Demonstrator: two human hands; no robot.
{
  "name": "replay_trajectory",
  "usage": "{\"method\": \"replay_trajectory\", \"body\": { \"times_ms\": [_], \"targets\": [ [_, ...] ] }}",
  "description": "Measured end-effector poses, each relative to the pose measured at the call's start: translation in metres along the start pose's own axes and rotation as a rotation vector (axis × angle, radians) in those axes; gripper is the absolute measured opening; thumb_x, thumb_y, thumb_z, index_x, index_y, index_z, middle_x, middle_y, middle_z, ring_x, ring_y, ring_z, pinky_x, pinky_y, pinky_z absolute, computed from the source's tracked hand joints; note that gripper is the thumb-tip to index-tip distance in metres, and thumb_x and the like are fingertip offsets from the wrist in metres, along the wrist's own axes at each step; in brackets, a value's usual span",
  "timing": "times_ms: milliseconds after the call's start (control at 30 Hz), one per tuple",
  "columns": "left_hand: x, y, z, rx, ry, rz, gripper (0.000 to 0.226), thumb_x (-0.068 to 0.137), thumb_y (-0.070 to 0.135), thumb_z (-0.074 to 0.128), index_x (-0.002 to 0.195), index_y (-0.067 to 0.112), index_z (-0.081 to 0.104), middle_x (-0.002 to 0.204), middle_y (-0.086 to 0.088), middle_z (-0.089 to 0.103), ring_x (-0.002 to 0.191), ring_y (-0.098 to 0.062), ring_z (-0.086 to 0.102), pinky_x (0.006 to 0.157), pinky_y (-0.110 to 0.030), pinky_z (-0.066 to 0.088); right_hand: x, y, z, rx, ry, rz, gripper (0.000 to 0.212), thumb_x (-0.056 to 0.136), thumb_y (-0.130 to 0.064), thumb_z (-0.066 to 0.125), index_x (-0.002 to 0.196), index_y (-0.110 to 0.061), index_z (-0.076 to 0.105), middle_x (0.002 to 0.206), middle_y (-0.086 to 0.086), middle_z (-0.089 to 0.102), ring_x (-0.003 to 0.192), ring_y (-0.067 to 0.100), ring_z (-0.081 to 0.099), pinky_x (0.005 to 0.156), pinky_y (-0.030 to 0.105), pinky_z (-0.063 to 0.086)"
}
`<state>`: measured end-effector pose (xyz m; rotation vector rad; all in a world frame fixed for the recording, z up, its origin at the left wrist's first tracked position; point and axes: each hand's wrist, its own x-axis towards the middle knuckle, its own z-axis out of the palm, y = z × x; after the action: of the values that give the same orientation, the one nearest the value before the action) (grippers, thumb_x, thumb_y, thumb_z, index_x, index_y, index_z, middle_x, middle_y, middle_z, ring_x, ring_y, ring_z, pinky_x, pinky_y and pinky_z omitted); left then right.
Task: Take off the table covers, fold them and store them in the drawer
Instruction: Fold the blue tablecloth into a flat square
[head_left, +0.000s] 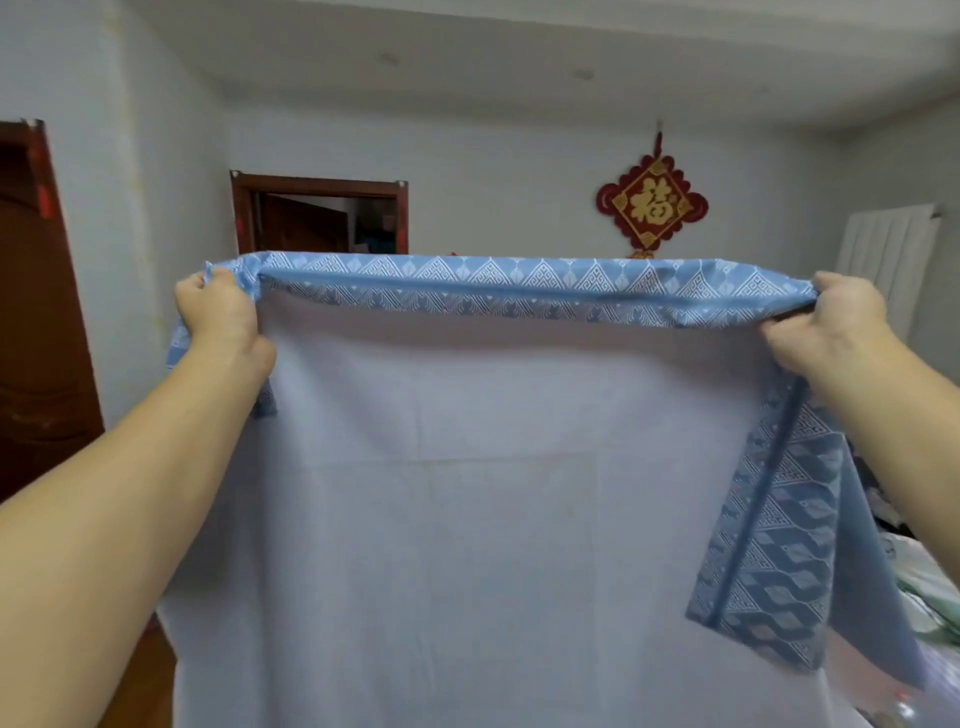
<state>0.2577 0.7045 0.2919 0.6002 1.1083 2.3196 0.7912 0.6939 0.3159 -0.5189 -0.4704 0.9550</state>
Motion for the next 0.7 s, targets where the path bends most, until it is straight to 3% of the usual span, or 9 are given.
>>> {"method": "replay_trajectory", "body": {
  "times_ms": [67,133,233,300,367,467,567,633,700],
  "targets": [
    [0.004,-0.013,0.029,0.021,-0.013,0.014,0.011,0.104,0.023,0.042,0.106,0.024,0.053,0.085,0.012,0.05,0.07,-0.003,0.047,0.059,-0.014,0.044,0.03,0.006,-0.001,0.002,-0.019,-0.012,0.03,0.104,-0.015,0.038,0.126,0.003,0.048,0.117,0.021,0.067,0.099,0.036,0.072,0.081,0.052,0.06],
    [0.009,-0.036,0.051,0.047,-0.017,0.029,0.011,0.103,0.023,0.043,0.102,0.023,0.054,0.09,0.008,0.052,0.077,-0.008,0.05,0.065,-0.019,0.047,0.061,0.02,-0.008,-0.034,-0.019,-0.003,0.032,0.104,-0.016,0.039,0.128,0.002,0.047,0.117,0.022,0.067,0.099,0.036,0.071,0.084,0.055,0.058],
    [0.017,-0.08,0.067,0.068,-0.006,0.031,0.014,0.102,0.02,0.045,0.113,0.019,0.054,0.099,0.003,0.053,0.07,-0.006,0.049,0.063,-0.022,0.047,0.107,0.05,-0.026,-0.076,-0.007,0.079,0.035,0.105,-0.019,0.036,0.133,0.001,0.046,0.124,0.02,0.064,0.107,0.035,0.068,0.091,0.052,0.056],
    [0.022,-0.108,0.072,0.118,0.007,0.019,0.016,0.101,0.017,0.045,0.115,0.02,0.052,0.098,0.004,0.053,0.068,-0.006,0.047,0.062,-0.023,0.046,0.134,0.076,-0.04,-0.105,0.011,0.133,0.036,0.105,-0.021,0.036,0.133,-0.001,0.048,0.127,0.019,0.064,0.11,0.034,0.067,0.086,0.05,0.058],
    [0.027,-0.136,0.07,0.133,0.0,-0.02,0.027,0.099,0.015,0.046,0.124,0.019,0.055,0.105,0.004,0.06,0.076,-0.008,0.053,0.063,-0.022,0.048,0.154,0.102,-0.05,-0.116,0.003,0.184,0.034,0.106,-0.022,0.036,0.131,-0.003,0.05,0.124,0.019,0.065,0.11,0.033,0.067,0.079,0.047,0.059],
    [0.036,-0.196,0.056,0.133,-0.017,-0.144,0.036,0.096,0.01,0.048,0.129,0.023,0.055,0.124,-0.004,0.062,0.096,-0.018,0.062,0.079,-0.037,0.056,0.177,0.153,-0.079,-0.169,0.019,0.284,0.032,0.108,-0.024,0.035,0.125,-0.003,0.053,0.122,0.018,0.067,0.11,0.031,0.068,0.085,0.047,0.057],
    [0.037,-0.265,0.021,0.179,0.048,-0.269,0.028,0.097,0.004,0.047,0.114,0.022,0.06,0.104,-0.001,0.063,0.086,-0.015,0.064,0.07,-0.03,0.057,0.195,0.211,-0.135,-0.283,0.089,0.412,0.035,0.107,-0.021,0.035,0.128,-0.003,0.056,0.115,0.014,0.072,0.1,0.027,0.073,0.079,0.043,0.061],
    [0.034,-0.318,-0.012,0.194,0.111,-0.333,0.023,0.096,0.001,0.047,0.094,0.019,0.06,0.088,-0.001,0.063,0.076,-0.017,0.063,0.059,-0.028,0.054,0.196,0.253,-0.185,-0.365,0.156,0.534,0.032,0.107,-0.02,0.035,0.119,-0.006,0.061,0.095,0.01,0.077,0.085,0.022,0.076,0.067,0.038,0.062],
    [0.034,-0.378,-0.054,0.197,0.207,-0.424,0.022,0.095,0.002,0.048,0.089,0.017,0.062,0.085,-0.004,0.066,0.077,-0.021,0.066,0.049,-0.025,0.053,0.185,0.294,-0.236,-0.426,0.246,0.65,0.03,0.107,-0.019,0.036,0.115,-0.009,0.063,0.078,0.007,0.077,0.076,0.021,0.074,0.074,0.038,0.061]
  ]
}}
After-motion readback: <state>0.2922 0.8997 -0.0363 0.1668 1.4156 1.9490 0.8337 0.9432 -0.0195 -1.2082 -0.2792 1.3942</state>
